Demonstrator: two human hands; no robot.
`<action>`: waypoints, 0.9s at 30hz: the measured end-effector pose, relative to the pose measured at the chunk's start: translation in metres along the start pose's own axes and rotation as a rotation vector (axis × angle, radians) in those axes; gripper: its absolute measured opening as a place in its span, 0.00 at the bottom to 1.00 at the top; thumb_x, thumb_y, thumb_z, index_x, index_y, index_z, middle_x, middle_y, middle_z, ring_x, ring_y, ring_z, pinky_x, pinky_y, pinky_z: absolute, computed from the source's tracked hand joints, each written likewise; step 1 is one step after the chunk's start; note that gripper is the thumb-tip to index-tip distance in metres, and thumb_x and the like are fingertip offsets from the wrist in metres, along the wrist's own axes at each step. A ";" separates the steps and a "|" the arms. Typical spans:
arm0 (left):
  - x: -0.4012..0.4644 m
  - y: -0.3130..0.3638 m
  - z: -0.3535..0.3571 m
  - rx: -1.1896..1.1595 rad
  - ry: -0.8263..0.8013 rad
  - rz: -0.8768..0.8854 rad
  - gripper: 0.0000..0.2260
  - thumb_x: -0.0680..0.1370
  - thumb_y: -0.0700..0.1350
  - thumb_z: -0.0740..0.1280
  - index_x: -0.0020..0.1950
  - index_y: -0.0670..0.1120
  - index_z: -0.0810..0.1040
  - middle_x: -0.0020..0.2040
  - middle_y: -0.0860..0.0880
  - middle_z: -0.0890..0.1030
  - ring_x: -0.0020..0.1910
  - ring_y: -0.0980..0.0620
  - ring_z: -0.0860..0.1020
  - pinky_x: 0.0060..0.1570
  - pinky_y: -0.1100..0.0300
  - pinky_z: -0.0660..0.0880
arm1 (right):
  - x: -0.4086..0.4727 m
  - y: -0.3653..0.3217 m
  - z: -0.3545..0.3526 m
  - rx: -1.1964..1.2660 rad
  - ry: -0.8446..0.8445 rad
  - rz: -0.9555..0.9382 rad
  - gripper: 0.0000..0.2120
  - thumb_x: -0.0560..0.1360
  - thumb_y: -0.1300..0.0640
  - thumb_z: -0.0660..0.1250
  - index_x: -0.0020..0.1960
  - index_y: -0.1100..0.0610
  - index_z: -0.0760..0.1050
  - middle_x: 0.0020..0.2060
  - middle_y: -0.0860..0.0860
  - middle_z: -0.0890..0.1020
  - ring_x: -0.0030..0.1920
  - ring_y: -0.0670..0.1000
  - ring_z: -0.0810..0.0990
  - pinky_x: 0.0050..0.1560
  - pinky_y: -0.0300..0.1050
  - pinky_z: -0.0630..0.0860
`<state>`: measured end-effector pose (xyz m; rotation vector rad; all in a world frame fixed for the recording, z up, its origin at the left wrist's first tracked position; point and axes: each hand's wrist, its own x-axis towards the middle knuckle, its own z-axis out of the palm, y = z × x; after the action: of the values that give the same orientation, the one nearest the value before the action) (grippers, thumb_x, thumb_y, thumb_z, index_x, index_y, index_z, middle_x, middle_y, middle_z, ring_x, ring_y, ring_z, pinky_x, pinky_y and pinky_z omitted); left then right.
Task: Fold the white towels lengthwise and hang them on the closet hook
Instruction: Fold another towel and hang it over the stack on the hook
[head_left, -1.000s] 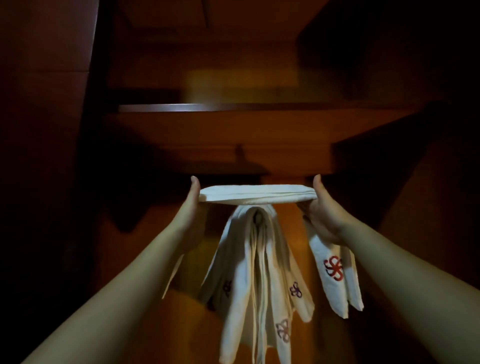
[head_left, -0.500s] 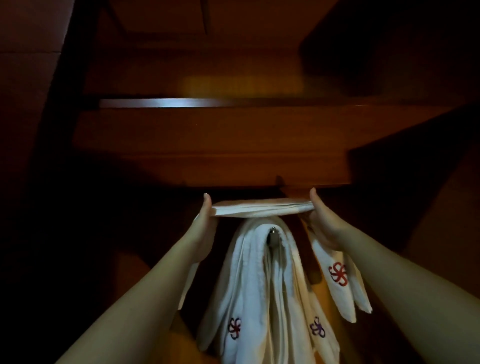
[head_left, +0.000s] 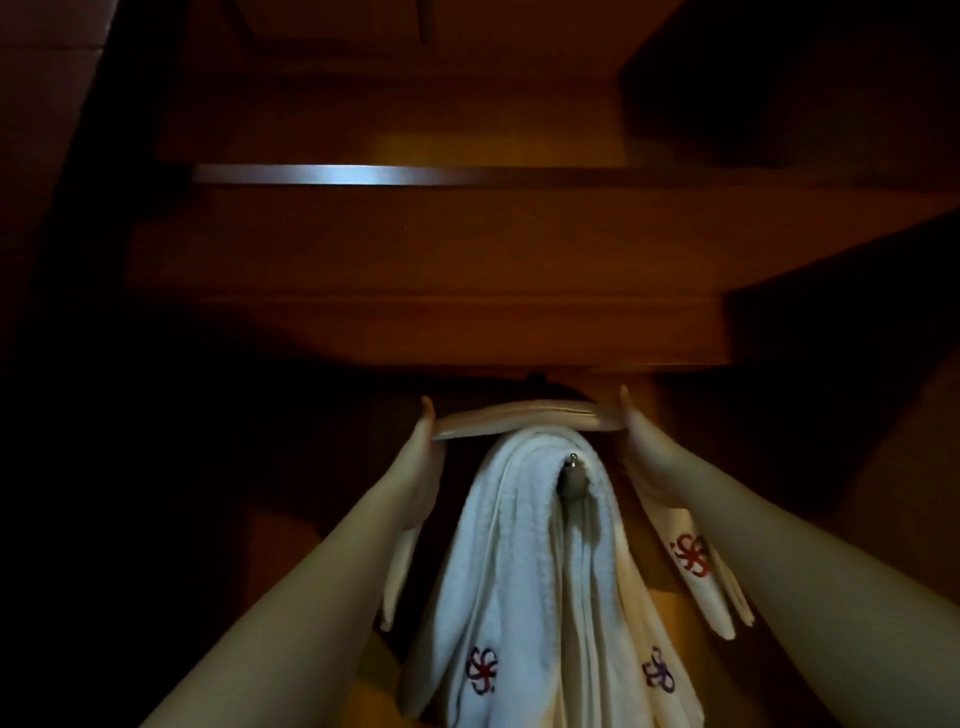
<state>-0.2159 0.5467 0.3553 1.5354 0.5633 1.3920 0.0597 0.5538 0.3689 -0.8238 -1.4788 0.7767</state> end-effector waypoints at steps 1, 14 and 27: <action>-0.002 -0.006 -0.004 -0.020 0.015 0.012 0.36 0.81 0.68 0.41 0.78 0.46 0.64 0.78 0.47 0.66 0.74 0.55 0.65 0.74 0.56 0.57 | 0.001 0.006 0.004 0.015 -0.004 0.006 0.44 0.70 0.24 0.51 0.75 0.52 0.70 0.71 0.55 0.75 0.74 0.56 0.69 0.77 0.60 0.60; -0.012 -0.048 0.014 -0.296 0.133 -0.085 0.37 0.79 0.71 0.44 0.70 0.47 0.76 0.64 0.42 0.81 0.65 0.43 0.78 0.69 0.45 0.70 | 0.004 0.040 0.009 0.137 0.432 0.130 0.28 0.81 0.36 0.51 0.56 0.55 0.80 0.43 0.57 0.87 0.46 0.57 0.86 0.52 0.51 0.78; -0.064 -0.079 0.051 -0.144 0.313 -0.290 0.18 0.84 0.47 0.54 0.45 0.40 0.78 0.24 0.47 0.79 0.24 0.51 0.80 0.19 0.66 0.70 | -0.047 0.057 0.047 0.126 0.413 0.263 0.15 0.83 0.48 0.57 0.51 0.56 0.78 0.24 0.50 0.82 0.26 0.51 0.83 0.23 0.38 0.74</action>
<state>-0.1638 0.5110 0.2610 1.0796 0.8224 1.4186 0.0172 0.5439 0.2926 -1.0250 -0.9577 0.8260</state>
